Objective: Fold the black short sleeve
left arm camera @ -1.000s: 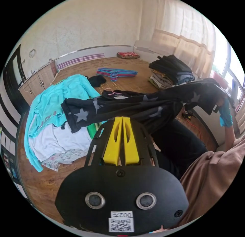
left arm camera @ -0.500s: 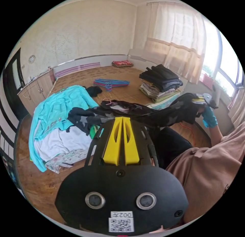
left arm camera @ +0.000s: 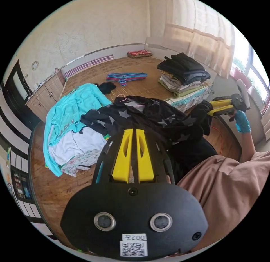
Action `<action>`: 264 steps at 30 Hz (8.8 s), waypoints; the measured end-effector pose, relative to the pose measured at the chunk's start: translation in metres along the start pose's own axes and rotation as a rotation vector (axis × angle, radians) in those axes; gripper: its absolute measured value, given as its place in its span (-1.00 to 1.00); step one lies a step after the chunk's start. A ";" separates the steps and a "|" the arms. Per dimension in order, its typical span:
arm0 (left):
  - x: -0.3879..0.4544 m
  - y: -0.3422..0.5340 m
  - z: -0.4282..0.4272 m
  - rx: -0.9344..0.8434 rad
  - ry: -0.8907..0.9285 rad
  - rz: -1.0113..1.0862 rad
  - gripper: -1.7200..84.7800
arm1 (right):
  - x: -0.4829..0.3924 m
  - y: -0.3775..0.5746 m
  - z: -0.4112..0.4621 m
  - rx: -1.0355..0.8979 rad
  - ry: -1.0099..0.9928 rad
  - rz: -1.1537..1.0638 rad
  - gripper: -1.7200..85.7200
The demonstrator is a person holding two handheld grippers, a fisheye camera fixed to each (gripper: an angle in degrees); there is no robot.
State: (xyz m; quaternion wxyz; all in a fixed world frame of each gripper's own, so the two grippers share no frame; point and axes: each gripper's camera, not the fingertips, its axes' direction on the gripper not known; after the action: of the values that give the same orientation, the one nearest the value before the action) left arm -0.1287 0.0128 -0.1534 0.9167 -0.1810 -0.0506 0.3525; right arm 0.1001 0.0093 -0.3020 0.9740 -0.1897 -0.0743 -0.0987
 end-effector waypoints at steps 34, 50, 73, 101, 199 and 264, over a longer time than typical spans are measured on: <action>-0.030 -0.171 0.171 -0.033 0.040 -0.030 -0.97 | 0.055 -0.256 0.292 0.116 -0.075 -0.011 -0.80; -0.079 -0.222 0.277 -0.106 0.043 -0.128 -0.95 | 0.072 -0.399 0.481 -0.026 -0.103 -0.095 -0.80; -0.067 -0.246 0.243 -0.026 -0.025 -0.103 -0.93 | 0.038 -0.425 0.457 0.134 -0.054 -0.139 -0.98; 0.031 -0.245 0.137 0.182 -0.148 0.166 -0.82 | -0.028 -0.326 0.337 0.280 -0.128 -0.184 -0.97; 0.100 -0.248 0.103 0.119 -0.211 0.228 -0.98 | 0.142 -0.185 0.412 -0.027 0.283 0.301 -0.98; 0.067 -0.210 0.100 0.134 -0.172 0.260 -0.98 | 0.143 -0.158 0.380 0.163 -0.022 0.246 -0.77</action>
State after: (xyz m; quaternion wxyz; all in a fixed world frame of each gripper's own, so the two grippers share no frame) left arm 0.0313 -0.0577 0.0144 0.8657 -0.0937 -0.0813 0.4850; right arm 0.1636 -0.0118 0.1287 0.9901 -0.1188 -0.0688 0.0298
